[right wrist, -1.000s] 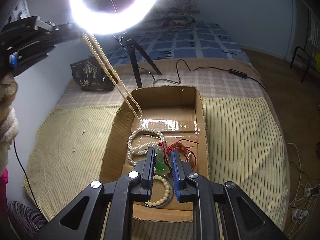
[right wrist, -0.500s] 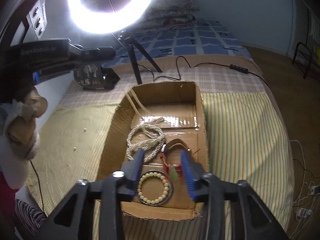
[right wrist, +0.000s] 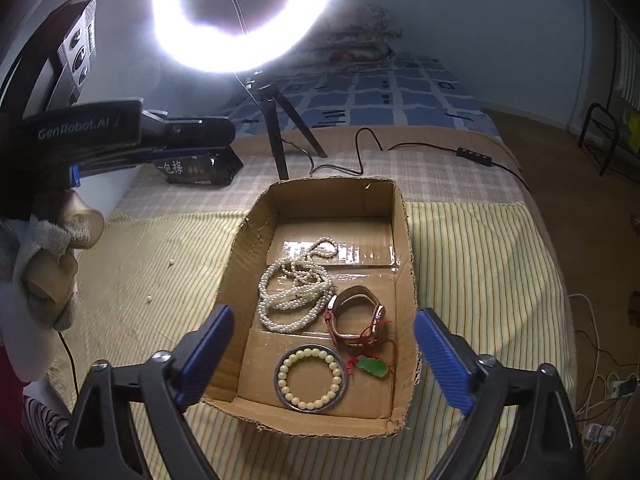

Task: Organize jewelry
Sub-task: 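Open right tool to drop the pendant in the box while left tool releases the strand, then move both tools back over the loose pearls on the cloth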

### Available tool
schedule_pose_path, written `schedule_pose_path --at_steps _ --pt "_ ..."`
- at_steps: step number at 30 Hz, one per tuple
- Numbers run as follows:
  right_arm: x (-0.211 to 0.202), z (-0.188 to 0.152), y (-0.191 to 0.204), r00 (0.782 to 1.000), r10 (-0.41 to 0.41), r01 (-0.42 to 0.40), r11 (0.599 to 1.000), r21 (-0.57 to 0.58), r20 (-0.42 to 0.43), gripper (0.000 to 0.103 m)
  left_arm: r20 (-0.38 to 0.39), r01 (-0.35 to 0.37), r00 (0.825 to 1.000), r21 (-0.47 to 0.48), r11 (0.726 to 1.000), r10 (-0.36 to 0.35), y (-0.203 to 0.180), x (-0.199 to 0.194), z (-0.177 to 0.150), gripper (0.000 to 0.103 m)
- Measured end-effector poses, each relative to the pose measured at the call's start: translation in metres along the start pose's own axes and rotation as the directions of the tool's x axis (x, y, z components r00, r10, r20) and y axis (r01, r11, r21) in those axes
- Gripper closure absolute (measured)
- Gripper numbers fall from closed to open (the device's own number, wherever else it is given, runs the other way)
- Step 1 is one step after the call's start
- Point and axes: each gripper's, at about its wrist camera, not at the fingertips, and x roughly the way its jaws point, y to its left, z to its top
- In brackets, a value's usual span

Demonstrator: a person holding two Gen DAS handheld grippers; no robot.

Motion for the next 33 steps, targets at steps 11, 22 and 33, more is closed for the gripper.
schedule_pose_path --at_steps 11,22,33 --pt "-0.014 0.001 0.025 0.998 -0.033 0.034 0.999 -0.015 0.049 0.000 0.031 -0.068 0.997 0.021 0.997 0.067 0.026 -0.040 -0.019 0.050" --pt "-0.013 0.009 0.058 0.993 -0.024 0.028 0.999 -0.030 0.113 0.000 0.025 -0.130 0.991 -0.054 0.990 0.132 0.103 -0.085 -0.068 0.050" --pt "0.024 0.034 0.097 0.996 0.074 -0.075 0.997 0.033 0.054 0.013 -0.049 -0.168 0.986 -0.170 0.971 0.162 0.178 -0.103 -0.120 0.050"
